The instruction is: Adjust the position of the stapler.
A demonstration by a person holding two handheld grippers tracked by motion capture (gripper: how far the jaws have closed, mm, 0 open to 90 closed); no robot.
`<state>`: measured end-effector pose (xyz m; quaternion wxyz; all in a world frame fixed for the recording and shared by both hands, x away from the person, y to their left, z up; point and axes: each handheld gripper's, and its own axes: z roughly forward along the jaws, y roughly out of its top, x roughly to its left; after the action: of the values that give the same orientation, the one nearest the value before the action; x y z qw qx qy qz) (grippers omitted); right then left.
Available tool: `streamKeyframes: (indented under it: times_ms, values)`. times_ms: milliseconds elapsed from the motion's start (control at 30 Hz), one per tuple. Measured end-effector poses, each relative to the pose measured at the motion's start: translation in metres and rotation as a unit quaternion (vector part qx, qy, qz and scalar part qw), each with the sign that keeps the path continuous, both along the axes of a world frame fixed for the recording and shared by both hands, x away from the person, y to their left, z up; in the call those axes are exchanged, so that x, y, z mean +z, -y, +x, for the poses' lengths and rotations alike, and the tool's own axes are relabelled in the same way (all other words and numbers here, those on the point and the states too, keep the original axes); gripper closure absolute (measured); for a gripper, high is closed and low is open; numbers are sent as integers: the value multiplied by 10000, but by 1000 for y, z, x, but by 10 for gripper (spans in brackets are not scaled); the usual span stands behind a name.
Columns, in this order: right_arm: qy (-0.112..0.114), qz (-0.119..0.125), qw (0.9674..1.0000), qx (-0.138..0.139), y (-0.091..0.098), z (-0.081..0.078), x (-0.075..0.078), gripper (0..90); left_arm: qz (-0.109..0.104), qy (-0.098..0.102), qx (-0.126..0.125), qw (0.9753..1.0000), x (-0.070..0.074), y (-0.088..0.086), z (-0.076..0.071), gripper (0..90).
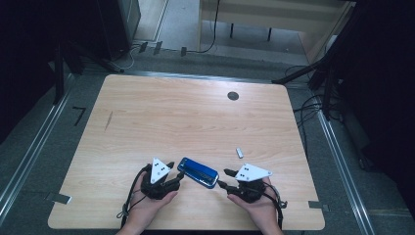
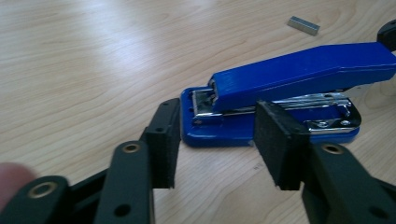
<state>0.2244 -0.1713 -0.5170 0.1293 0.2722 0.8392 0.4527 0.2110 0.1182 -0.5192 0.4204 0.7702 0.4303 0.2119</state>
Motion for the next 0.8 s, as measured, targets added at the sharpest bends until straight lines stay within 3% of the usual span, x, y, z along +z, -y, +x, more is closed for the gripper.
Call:
streamKeyframes:
  times_ms: [233, 333, 467, 533, 633, 800]
  values:
    - [-160, 253, 9992, -266, 12, -4, -2, 659, -17, -173, -307, 9994, -7, 19, 5, 722]
    - [-184, 409, 9987, -250, 13, -3, -5, 772, 87, -117, -494, 9987, -7, 23, 3, 792]
    - [-230, 399, 9984, -327, 9, -2, -10, 873, 81, -304, -682, 9972, -11, 27, 5, 868]
    - [-270, 383, 9985, -298, 5, -2, -11, 897, 164, -396, -813, 9958, -14, 31, 5, 891]
    - [-320, 346, 9987, -215, 2, -2, -12, 900, 122, -364, -888, 9953, -14, 34, 4, 900]
    - [-424, 305, 9983, -247, -5, 0, -14, 889, 162, -480, -1061, 9931, -15, 36, 4, 900]
